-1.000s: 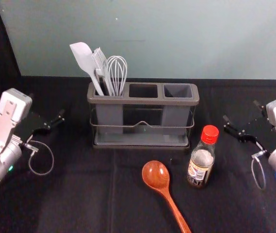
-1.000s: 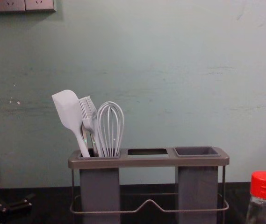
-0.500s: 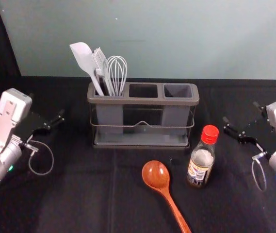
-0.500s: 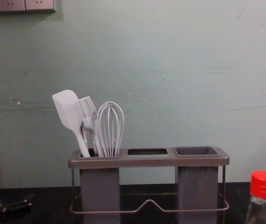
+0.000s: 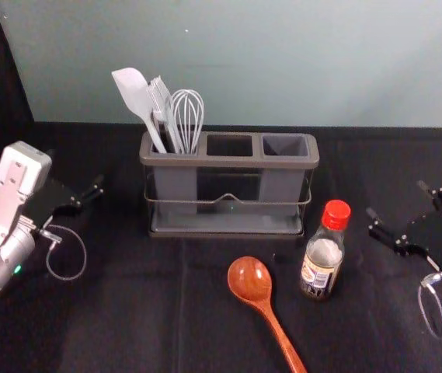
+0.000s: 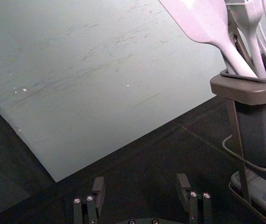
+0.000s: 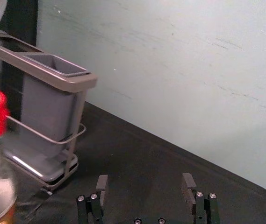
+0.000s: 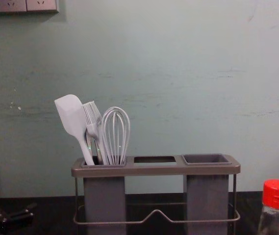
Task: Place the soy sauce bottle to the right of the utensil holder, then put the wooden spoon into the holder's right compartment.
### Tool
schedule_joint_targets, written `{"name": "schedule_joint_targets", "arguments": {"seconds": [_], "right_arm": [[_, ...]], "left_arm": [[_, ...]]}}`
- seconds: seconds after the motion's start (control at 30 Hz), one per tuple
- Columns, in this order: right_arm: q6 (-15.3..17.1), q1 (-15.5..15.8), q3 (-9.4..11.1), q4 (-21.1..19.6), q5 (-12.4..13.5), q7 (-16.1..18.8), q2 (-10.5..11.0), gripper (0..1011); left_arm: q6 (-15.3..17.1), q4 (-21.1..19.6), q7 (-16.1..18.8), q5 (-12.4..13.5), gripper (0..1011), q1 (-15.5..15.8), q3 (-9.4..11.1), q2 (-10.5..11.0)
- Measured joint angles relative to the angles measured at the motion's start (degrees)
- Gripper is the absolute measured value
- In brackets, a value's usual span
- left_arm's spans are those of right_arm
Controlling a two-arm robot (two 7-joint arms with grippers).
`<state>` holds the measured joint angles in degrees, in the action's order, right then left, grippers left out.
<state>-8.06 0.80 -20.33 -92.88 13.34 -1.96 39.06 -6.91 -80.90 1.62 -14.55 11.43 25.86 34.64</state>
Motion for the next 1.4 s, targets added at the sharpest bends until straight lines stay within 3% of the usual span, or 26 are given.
{"name": "schedule_joint_targets", "arguments": {"seconds": [0.23,0.37,0.6,0.73,1.0,1.2,1.4], "right_arm": [[-1.45,5.80,2.60,-4.85,0.91,0.73,2.45,1002],[-3.60,8.90,4.49,-7.01,2.92,2.81,4.07,1002],[-8.49,14.52,9.05,-10.13,12.36,10.74,7.06,1002],[-9.17,15.99,10.24,-11.06,16.37,14.79,8.08,1002],[-7.32,15.02,8.84,-12.30,19.31,20.64,7.79,1002],[-5.38,12.72,6.91,-12.73,18.42,22.50,6.39,1002],[-3.62,8.47,4.87,-10.94,17.10,24.11,3.50,1002]], "left_arm": [[0.00,0.00,0.00,0.00,1005,0.00,0.00,0.00],[0.00,0.00,0.00,0.00,1005,0.00,0.00,0.00],[0.00,0.00,0.00,0.00,1005,0.00,0.00,0.00],[0.00,0.00,0.00,0.00,1005,0.00,0.00,0.00],[0.00,0.00,0.00,0.00,1005,0.00,0.00,0.00],[0.00,0.00,0.00,0.00,1005,0.00,0.00,0.00],[0.00,0.00,0.00,0.00,1005,0.00,0.00,0.00]]}}
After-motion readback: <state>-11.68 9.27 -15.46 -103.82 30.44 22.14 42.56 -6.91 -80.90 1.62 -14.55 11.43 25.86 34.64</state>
